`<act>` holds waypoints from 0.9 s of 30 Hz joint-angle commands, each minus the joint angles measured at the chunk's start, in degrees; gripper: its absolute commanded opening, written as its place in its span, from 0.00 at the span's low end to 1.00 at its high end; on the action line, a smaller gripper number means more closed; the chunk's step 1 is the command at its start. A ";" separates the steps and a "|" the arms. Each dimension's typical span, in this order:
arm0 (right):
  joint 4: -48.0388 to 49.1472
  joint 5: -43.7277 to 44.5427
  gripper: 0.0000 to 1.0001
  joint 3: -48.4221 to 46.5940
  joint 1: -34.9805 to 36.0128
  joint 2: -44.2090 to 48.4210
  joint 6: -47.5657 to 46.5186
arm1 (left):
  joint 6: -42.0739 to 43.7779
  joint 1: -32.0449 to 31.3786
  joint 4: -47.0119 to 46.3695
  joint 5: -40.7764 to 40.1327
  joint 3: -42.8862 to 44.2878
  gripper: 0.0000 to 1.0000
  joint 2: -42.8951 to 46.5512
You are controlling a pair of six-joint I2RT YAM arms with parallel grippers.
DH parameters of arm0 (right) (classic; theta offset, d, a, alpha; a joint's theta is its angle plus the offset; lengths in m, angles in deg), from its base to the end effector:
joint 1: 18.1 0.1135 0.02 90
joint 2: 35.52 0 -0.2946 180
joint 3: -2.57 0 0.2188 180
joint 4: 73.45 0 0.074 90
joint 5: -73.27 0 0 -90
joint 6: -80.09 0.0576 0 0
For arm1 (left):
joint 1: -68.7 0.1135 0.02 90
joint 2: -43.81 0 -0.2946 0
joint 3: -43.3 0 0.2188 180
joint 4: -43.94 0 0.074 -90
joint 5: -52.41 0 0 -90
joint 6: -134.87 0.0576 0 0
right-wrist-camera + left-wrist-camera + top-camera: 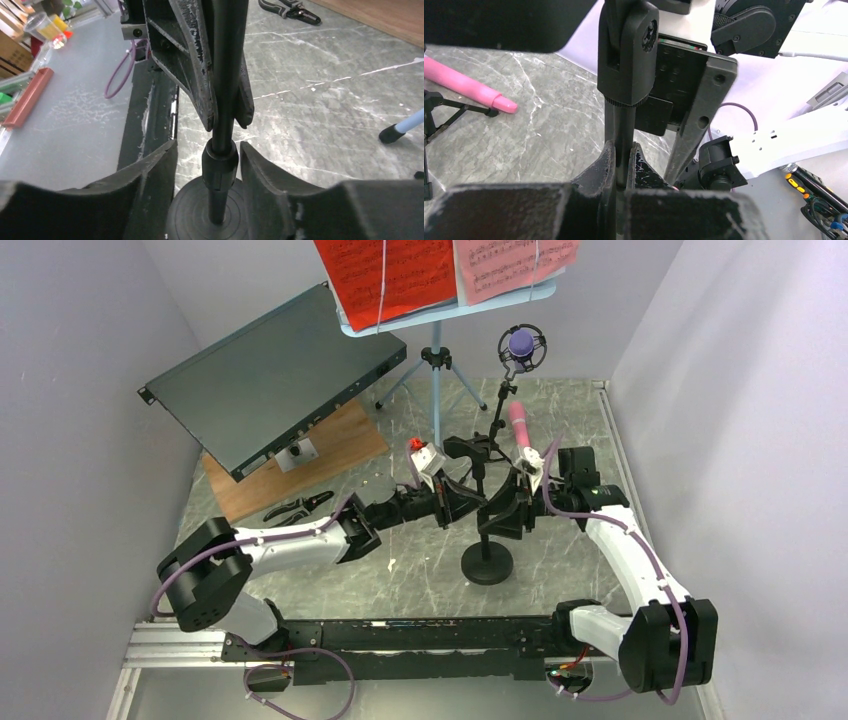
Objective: Pack up the instrument practice props
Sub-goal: Unscrew the knob on the microphone stand.
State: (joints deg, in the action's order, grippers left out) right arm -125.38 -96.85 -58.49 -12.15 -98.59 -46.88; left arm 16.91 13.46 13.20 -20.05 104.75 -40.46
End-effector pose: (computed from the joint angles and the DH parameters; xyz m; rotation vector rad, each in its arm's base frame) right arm 0.1479 0.0725 0.3007 -1.1469 1.5349 1.3366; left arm 0.1682 -0.2728 0.3395 0.6429 1.4653 -1.3834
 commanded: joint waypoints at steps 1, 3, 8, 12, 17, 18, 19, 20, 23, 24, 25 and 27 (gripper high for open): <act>6.31 0.34 0.38 0.43 0.69 -0.58 5.40 | -1.31 0.04 -8.81 0.62 3.55 0.00 1.11; 7.09 1.51 0.24 0.19 0.94 -0.99 6.84 | -1.14 0.03 -8.83 -0.38 3.23 0.00 1.45; 9.91 6.86 0.06 -0.10 1.14 -0.89 10.25 | -1.65 -0.65 -8.50 -5.29 2.54 0.00 1.71; 16.22 18.12 0.00 0.72 1.16 -0.11 17.46 | -0.51 -4.69 -1.31 -18.26 4.24 0.00 2.88; 22.86 35.45 0.00 1.76 0.72 0.02 25.96 | -1.06 -10.87 15.52 -38.04 12.74 0.00 1.44; 23.48 37.66 0.00 1.88 0.79 0.05 26.85 | -1.45 -11.58 17.89 -40.37 14.46 0.00 0.74; 23.91 38.82 0.00 2.04 0.73 -0.04 27.54 | -1.67 -12.05 19.38 -41.66 15.84 0.00 0.09; 24.11 39.00 0.00 2.13 0.77 -0.08 27.78 | -1.55 -12.42 20.02 -42.28 16.79 0.00 -0.49; 24.09 35.36 0.00 2.10 0.72 0.00 27.73 | -0.54 -12.61 17.94 -42.09 16.31 0.00 -0.94; 23.83 33.02 0.00 2.04 0.70 -0.03 27.19 | -0.06 -12.61 16.93 -41.82 15.64 0.00 -0.67; 23.11 30.34 0.00 1.89 0.64 -0.07 26.36 | 0.58 -12.61 15.72 -41.31 14.84 0.00 -0.35; 21.45 25.34 0.00 1.46 0.48 -0.21 24.00 | 1.70 -12.62 13.11 -40.43 13.00 0.00 0.90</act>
State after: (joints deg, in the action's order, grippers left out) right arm -105.97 -74.45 -56.94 -9.66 -97.89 -22.01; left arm 17.34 3.12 35.61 -60.90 117.93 -43.70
